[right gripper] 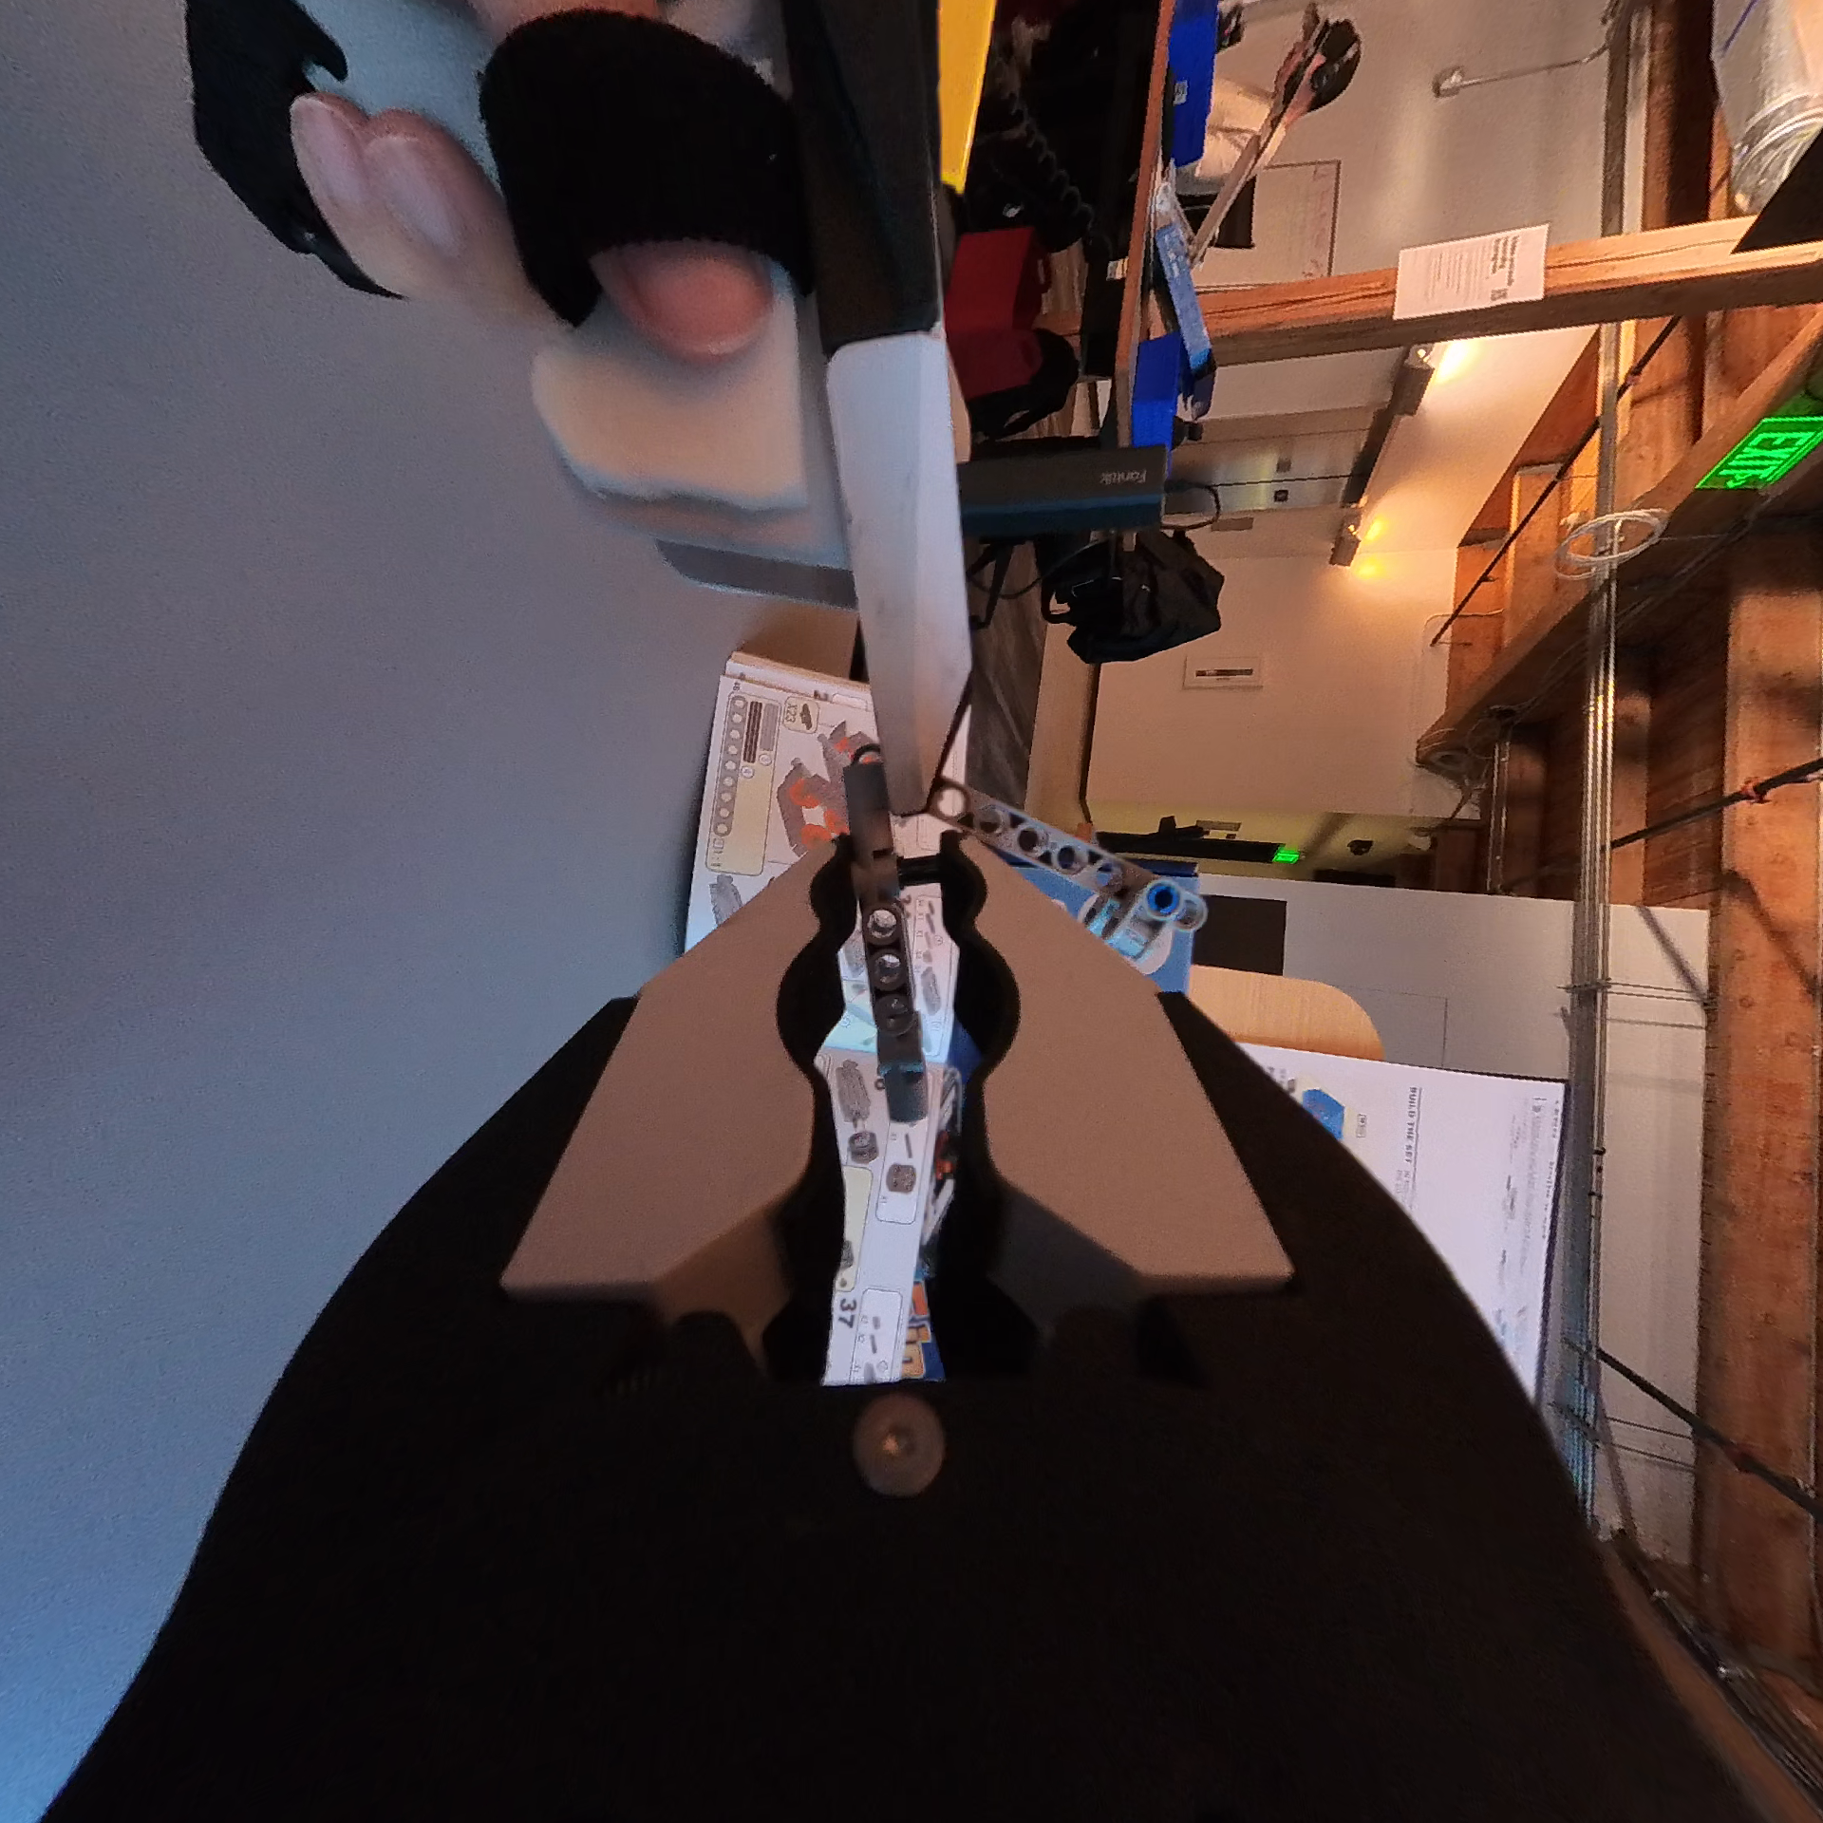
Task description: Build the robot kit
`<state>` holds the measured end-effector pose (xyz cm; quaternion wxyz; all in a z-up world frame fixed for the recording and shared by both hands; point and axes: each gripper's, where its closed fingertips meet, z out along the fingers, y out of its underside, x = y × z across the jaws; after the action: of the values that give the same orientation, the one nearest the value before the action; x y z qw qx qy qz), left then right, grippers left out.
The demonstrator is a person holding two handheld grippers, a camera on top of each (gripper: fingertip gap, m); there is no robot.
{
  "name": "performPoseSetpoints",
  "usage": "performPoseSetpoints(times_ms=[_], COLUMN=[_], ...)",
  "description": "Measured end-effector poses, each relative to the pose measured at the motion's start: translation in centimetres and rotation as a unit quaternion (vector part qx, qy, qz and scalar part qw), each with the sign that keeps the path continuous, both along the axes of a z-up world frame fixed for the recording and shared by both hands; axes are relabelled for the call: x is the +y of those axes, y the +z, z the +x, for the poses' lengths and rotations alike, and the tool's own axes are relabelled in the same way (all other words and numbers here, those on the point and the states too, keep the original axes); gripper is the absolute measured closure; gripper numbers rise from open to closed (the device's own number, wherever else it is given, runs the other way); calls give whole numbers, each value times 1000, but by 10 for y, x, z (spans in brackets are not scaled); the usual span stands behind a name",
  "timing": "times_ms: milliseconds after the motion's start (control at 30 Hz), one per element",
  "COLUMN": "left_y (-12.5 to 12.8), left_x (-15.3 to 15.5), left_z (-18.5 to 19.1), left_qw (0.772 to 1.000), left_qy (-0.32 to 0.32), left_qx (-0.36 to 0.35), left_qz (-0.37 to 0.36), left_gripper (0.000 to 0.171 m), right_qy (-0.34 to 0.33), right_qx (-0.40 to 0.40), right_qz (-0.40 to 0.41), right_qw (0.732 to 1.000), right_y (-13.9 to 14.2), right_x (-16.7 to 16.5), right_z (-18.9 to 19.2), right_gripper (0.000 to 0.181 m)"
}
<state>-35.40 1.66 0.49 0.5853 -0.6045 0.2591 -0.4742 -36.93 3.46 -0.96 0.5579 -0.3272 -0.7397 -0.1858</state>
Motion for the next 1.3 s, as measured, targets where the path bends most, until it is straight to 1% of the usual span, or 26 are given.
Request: performPoseSetpoints(times_ms=[167,300,433,467,500,533,600,667,767,867,1000,1033,1067,1233,1300], left_y=[8,12,21,25,28,30,30,32,36,41,42,41,40,32,28], left_x=[-5,-8,-11,-14,-16,-18,-21,-21,-23,-26,-23,-22,-21,-15,-12], left_z=[-3,-3,-6,-7,-8,-8,-9,-9,-9,-9,-14,-13,-13,-12,-11], left_qw=[1000,999,999,998,998,997,997,997,997,997,997,997,997,997,996], left_qy=[1,5,-6,-16,-25,-32,-39,-37,-28,-15,-3,-5,-8,-8,-7], left_qx=[8,5,-34,-45,-57,-62,-61,-70,-72,-68,-80,-81,-82,-80,-82], left_qz=[28,31,29,30,26,22,18,15,19,33,22,17,11,-10,-20], left_gripper=[150,150,150,145,130,125,132,134,138,142,145,150,150,151,151], right_qy=[9,9,23,25,26,31,46,65,84,85,73,73,68,48,43], right_qx=[14,17,45,57,71,87,121,150,181,197,182,179,177,174,167], right_qz=[14,22,11,-1,-15,-31,-74,-111,-135,-147,-138,-137,-134,-155,-152], right_qw=[1000,1000,999,998,997,995,989,980,971,966,971,971,973,971,973], right_y=[9,14,22,24,27,30,36,40,47,49,43,41,41,34,30], right_x=[-5,-7,-12,-13,-13,-14,-18,-23,-26,-25,-24,-25,-23,-17,-15], right_z=[-3,-3,-6,-6,-5,-5,-5,-5,-6,-6,-8,-9,-10,-7,-7], right_gripper=[165,165,165,165,165,165,165,165,165,165,165,166,165,166,166])
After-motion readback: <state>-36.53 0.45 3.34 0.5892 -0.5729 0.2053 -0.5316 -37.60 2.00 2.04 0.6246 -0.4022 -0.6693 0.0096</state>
